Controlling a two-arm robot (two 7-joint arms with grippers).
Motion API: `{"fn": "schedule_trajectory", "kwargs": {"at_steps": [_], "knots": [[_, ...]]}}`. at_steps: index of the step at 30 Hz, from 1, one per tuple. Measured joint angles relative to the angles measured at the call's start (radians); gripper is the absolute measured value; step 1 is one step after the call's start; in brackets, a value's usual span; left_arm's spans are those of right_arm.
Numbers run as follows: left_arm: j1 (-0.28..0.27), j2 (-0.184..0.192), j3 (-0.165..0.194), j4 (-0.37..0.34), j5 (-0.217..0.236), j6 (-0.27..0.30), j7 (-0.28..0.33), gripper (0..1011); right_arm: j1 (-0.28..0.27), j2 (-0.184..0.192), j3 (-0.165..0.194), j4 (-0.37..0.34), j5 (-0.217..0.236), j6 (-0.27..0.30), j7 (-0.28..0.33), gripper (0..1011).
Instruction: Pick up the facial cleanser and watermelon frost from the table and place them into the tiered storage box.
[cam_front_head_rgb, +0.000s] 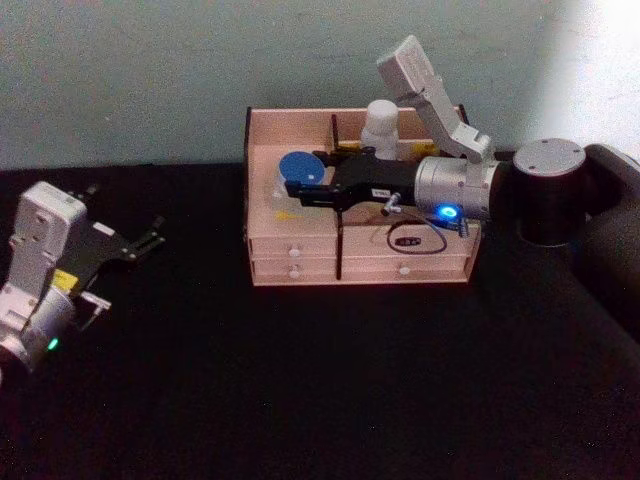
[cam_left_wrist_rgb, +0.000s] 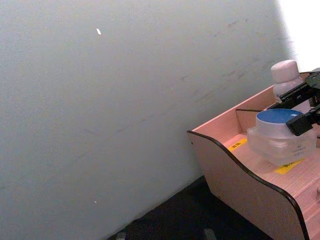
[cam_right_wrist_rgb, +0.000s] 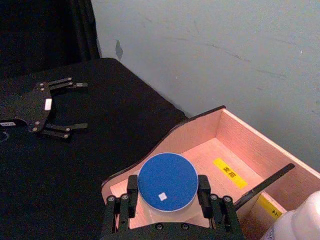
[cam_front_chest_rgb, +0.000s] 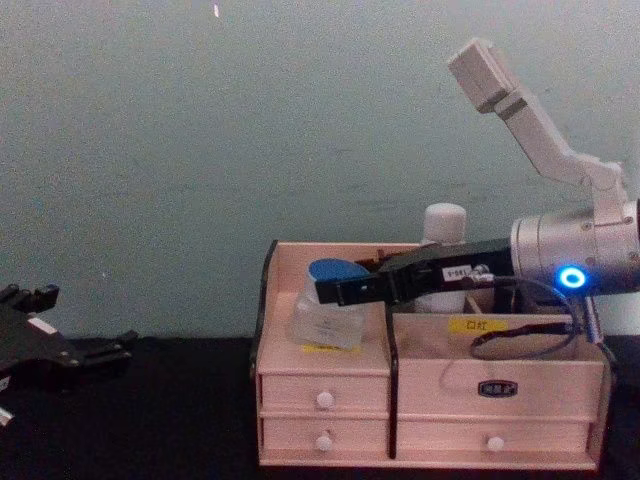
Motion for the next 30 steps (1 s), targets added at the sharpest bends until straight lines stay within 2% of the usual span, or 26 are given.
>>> {"fn": "schedule_trajectory", "kwargs": {"at_steps": [3, 4, 12, 19, 25, 28, 29, 30], "knots": [[0.000, 0.000, 0.000, 0.000, 0.000, 0.000, 0.000, 1001, 0.000, 0.000, 0.000, 0.000, 0.000, 0.000, 0.000, 748], [0.000, 0.000, 0.000, 0.000, 0.000, 0.000, 0.000, 1001, 0.000, 0.000, 0.000, -0.001, 0.001, 0.000, 0.000, 796], [0.000, 0.000, 0.000, 0.000, 0.000, 0.000, 0.000, 1001, -0.001, 0.001, 0.000, -0.002, 0.001, 0.001, -0.001, 995], [0.000, 0.000, 0.000, 0.000, 0.000, 0.000, 0.000, 1001, -0.003, 0.002, 0.001, -0.005, 0.001, 0.000, -0.002, 1003], [0.000, 0.000, 0.000, 0.000, 0.000, 0.000, 0.000, 1001, -0.035, 0.024, 0.029, -0.075, 0.007, -0.019, -0.018, 1003], [0.000, 0.000, 0.000, 0.000, 0.000, 0.000, 0.000, 1001, -0.076, 0.058, 0.054, -0.169, 0.022, -0.012, -0.035, 1002], [0.000, 0.000, 0.000, 0.000, 0.000, 0.000, 0.000, 1001, -0.076, 0.058, 0.054, -0.169, 0.022, -0.012, -0.035, 1002], [0.000, 0.000, 0.000, 0.000, 0.000, 0.000, 0.000, 1001, -0.096, 0.075, 0.065, -0.210, 0.033, -0.003, -0.041, 1003]]}}
